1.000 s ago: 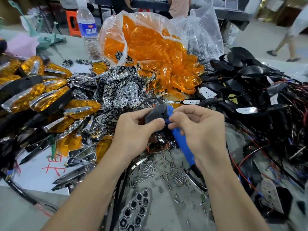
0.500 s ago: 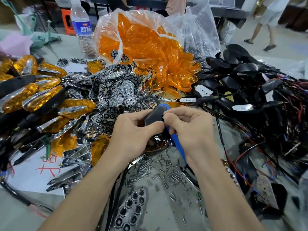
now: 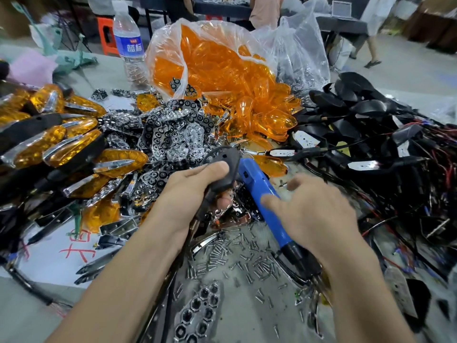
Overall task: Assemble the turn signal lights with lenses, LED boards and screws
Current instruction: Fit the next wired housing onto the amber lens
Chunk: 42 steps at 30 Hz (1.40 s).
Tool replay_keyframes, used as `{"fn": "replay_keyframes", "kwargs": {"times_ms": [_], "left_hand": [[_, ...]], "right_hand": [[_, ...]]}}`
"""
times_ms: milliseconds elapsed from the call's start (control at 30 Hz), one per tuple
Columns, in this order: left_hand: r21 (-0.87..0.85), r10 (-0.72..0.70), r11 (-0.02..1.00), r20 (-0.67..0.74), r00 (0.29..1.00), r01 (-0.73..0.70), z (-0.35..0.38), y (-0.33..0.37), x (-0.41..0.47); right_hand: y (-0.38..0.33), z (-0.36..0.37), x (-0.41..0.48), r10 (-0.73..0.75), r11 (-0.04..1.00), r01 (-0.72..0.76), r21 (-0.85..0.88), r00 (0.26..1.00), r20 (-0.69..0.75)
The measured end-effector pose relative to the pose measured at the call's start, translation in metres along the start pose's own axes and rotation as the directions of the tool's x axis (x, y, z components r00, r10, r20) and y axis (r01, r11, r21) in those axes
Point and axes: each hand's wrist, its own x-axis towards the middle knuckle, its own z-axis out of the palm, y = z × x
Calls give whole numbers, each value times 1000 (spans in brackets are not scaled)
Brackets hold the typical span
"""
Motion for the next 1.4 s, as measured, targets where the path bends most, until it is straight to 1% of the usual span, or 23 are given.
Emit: {"fn": "replay_keyframes", "kwargs": {"times_ms": [33, 67, 133, 233, 300, 367, 400, 433, 467, 500, 533, 600, 633, 700, 767, 833, 900, 967, 1033, 1100, 1167, 1300, 1400], "left_hand": [[-17, -6, 1000, -3, 1000, 6, -2, 1, 1], [-34, -10, 999, -10, 1000, 10, -5, 2, 3], [-68, -12, 998, -45, 999, 9, -12, 2, 7], [-133, -12, 991, -129, 992, -6, -32, 7, 17], [-166, -12, 986, -180, 984, -18, -46, 10, 23], [-195, -19, 981, -209, 978, -23, -56, 14, 24], [-195, -22, 981, -218, 976, -21, -57, 15, 25], [-175, -27, 985, -229, 973, -14, -58, 15, 25], [-136, -33, 991, -243, 970, -1, -56, 15, 24], [-89, -37, 996, -262, 964, 14, -52, 15, 24], [-47, -39, 999, -280, 959, 27, -49, 14, 23], [44, -28, 998, -310, 950, 44, -40, 12, 20], [97, -14, 994, -317, 948, 47, -37, 11, 18], [156, 14, 987, -330, 944, 40, -33, 11, 14], [178, 35, 984, -335, 942, 27, -32, 11, 13], [202, 59, 979, -348, 936, 14, -31, 11, 13], [235, 88, 972, -353, 931, -3, -29, 10, 12], [269, 117, 963, -355, 927, -18, -28, 9, 11], [296, 135, 955, -349, 927, -27, -27, 8, 10], [344, 161, 938, -337, 928, -38, -27, 8, 10], [397, 186, 917, -324, 928, -45, -26, 9, 8], [444, 209, 894, -311, 927, -52, -24, 11, 5], [479, 221, 876, -297, 929, -55, -23, 11, 4]], "right_hand": [[0, 4, -3, -10, 995, 19, -102, 996, 87], [-2, 9, -5, -39, 985, 60, -160, 991, 130], [-5, 18, -6, -99, 979, 120, -165, 987, 129], [-5, 20, 0, -121, 987, 129, -101, 989, 83], [-5, 17, 5, -120, 993, 120, -25, 993, -17], [-6, 12, 6, -83, 972, 125, 199, 976, -203], [-7, 9, 7, -30, 929, 135, 344, 955, -294], [-7, 8, 8, 36, 861, 153, 484, 932, -360], [-8, 6, 9, 99, 769, 179, 614, 915, -392], [-8, 4, 9, 145, 646, 209, 734, 911, -387], [-10, 2, 9, 171, 498, 231, 836, 918, -356], [-13, -2, 8, 178, 196, 257, 947, 940, -292], [-13, -3, 9, 180, 91, 272, 958, 942, -284], [-13, -4, 10, 210, -11, 291, 957, 936, -282], [-11, -5, 10, 213, -114, 257, 960, 950, -229], [-10, -6, 9, 162, -253, 187, 949, 975, -149], [-9, -7, 8, 88, -416, 97, 904, 994, -66], [-10, -5, 8, -8, -535, 10, 845, 1000, -17], [-12, -2, 7, -90, -569, -44, 821, 996, -9], [-14, 0, 7, -128, -566, -49, 823, 991, -29], [-14, 3, 8, -125, -560, -30, 828, 991, -48], [-11, 7, 9, -141, -575, -15, 818, 987, -81], [-9, 7, 11, -114, -573, 0, 819, 990, -80]]}}
